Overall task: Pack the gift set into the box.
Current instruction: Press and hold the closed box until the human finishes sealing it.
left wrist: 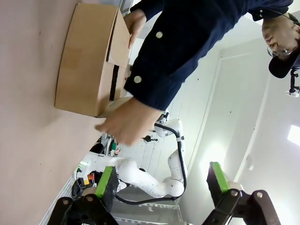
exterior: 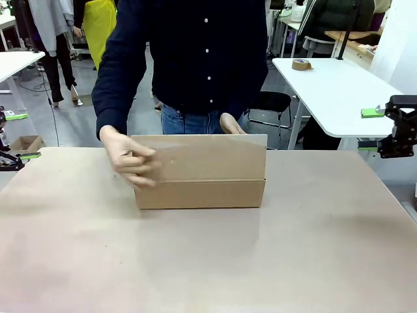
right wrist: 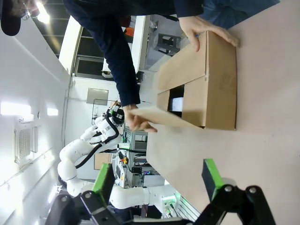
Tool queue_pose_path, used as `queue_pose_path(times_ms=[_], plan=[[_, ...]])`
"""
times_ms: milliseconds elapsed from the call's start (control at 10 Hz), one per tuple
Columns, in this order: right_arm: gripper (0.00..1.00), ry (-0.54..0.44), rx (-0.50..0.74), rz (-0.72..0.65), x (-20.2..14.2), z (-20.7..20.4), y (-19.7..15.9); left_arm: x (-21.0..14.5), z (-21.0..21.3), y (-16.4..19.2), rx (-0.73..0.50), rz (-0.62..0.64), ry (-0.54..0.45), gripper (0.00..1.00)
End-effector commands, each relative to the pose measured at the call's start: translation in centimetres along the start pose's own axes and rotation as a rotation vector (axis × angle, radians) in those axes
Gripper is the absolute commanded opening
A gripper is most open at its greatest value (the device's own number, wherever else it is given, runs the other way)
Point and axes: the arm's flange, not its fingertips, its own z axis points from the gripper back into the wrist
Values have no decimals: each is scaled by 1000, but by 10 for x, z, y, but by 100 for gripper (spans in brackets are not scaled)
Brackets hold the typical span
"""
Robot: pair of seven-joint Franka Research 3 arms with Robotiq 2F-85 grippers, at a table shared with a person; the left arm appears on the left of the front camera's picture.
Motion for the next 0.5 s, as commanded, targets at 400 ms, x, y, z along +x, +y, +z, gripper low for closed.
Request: queue_pose_path(times_ms=[400], plan=[[100, -14, 26, 17, 1, -2, 0, -5, 0, 1, -4, -18, 11, 100]])
